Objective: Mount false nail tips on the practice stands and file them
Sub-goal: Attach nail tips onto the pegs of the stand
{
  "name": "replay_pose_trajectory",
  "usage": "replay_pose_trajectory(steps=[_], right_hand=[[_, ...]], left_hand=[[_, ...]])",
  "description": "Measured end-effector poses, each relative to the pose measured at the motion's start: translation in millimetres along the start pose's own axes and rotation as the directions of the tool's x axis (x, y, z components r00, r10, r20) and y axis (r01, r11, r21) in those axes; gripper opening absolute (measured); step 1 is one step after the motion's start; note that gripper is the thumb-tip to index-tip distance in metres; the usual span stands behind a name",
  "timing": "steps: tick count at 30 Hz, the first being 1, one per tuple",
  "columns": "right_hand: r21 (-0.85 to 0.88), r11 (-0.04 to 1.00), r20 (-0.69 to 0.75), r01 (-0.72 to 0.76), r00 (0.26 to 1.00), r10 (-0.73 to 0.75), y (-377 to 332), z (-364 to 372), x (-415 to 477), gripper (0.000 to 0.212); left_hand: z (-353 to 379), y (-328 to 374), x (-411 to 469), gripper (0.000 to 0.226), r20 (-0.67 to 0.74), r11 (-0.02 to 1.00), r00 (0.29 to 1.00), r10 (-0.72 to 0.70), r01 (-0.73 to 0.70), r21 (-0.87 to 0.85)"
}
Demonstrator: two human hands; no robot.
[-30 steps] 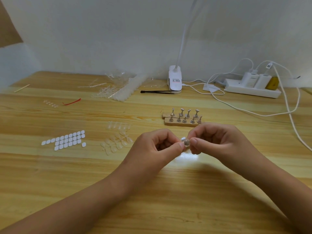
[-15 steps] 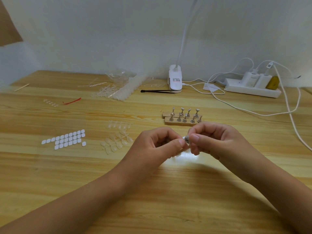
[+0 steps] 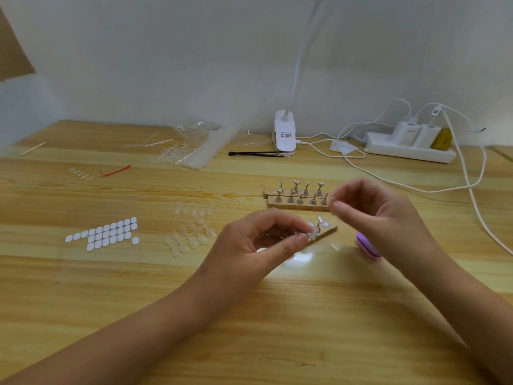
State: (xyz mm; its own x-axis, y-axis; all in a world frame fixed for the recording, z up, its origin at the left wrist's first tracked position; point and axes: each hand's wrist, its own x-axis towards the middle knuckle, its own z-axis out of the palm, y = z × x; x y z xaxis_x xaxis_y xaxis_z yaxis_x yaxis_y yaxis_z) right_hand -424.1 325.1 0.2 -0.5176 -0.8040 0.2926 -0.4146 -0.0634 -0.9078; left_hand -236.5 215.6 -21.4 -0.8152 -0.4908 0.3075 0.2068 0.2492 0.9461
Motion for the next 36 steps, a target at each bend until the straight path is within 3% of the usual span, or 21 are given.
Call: replay_pose_trajectory(steps=[2, 4, 7, 9, 11, 15, 18, 21, 25, 27, 29, 33, 36], right_hand=[[-0.324, 0.945, -0.083, 0.040, 0.994, -0.070, 9.2, -13.6, 8.8, 0.029], [-0.537, 0.844, -0.100, 0.012, 0.992, -0.077, 17.5, -26.0, 14.6, 0.037], [-0.706, 0.705, -0.071, 0.072, 0.983, -0.171, 22.6, -35.5, 16.7, 0.014], [-0.743, 0.657, -0.020, 0.127, 0.977, -0.211, 20.2, -35.2, 15.7, 0.010], [-0.711, 0.672, 0.096, 0.209, 0.975, -0.201, 16.4, -34.8, 14.5, 0.013], [-0.652, 0.695, 0.373, 0.302, 0.926, -0.052, 12.0, -34.3, 9.8, 0.031], [-0.685, 0.664, 0.408, 0.298, 0.913, 0.011, 14.8, -31.0, 8.7, 0.030], [-0.712, 0.616, 0.424, 0.337, 0.905, -0.005, 17.0, -25.0, 7.5, 0.011], [-0.572, 0.774, 0.386, 0.272, 0.922, -0.038, 9.9, -23.8, 5.0, 0.022], [-0.380, 0.905, 0.304, 0.189, 0.950, -0.070, 1.7, -18.7, 3.9, 0.018], [-0.123, 0.985, 0.222, 0.117, 0.971, -0.087, -5.0, -9.7, 1.5, 0.026], [0.211, 0.976, 0.108, 0.053, 0.991, -0.077, -12.1, 10.0, -6.8, 0.016], [0.279, 0.959, 0.063, 0.057, 0.995, -0.077, -11.7, 20.3, -12.2, 0.009]], left_hand=[[0.0, 0.0, -0.1, 0.016, 0.000, 1.000, 1.000, -0.015, 0.015, -0.010], [-0.4, -0.2, 0.0, 0.015, -0.003, 0.999, 0.999, -0.033, 0.033, -0.016], [-1.2, -0.4, 0.9, 0.013, -0.007, 0.997, 0.998, -0.068, 0.068, -0.033], [-1.9, -1.0, 1.6, 0.012, -0.010, 0.995, 0.996, -0.089, 0.089, -0.052], [-2.3, -1.8, 2.4, 0.011, -0.014, 0.993, 0.994, -0.105, 0.104, -0.062], [-3.7, -3.6, 3.1, 0.011, -0.019, 0.991, 0.993, -0.115, 0.114, -0.068], [-3.4, -3.8, 3.4, 0.012, -0.021, 0.991, 0.993, -0.120, 0.119, -0.061], [-2.7, -3.9, 2.8, 0.013, -0.018, 0.990, 0.992, -0.126, 0.125, -0.067], [-2.3, -2.5, 2.4, 0.014, -0.015, 0.989, 0.992, -0.126, 0.124, -0.077], [-2.3, -2.3, 2.6, 0.015, -0.015, 0.989, 0.992, -0.124, 0.122, -0.087], [-2.0, -2.6, 2.7, 0.015, -0.016, 0.988, 0.993, -0.119, 0.117, -0.097], [-0.8, -4.1, 2.8, 0.013, -0.032, 0.988, 0.994, -0.102, 0.097, -0.118], [0.0, -4.3, 3.3, 0.010, -0.037, 0.989, 0.996, -0.081, 0.076, -0.123]])
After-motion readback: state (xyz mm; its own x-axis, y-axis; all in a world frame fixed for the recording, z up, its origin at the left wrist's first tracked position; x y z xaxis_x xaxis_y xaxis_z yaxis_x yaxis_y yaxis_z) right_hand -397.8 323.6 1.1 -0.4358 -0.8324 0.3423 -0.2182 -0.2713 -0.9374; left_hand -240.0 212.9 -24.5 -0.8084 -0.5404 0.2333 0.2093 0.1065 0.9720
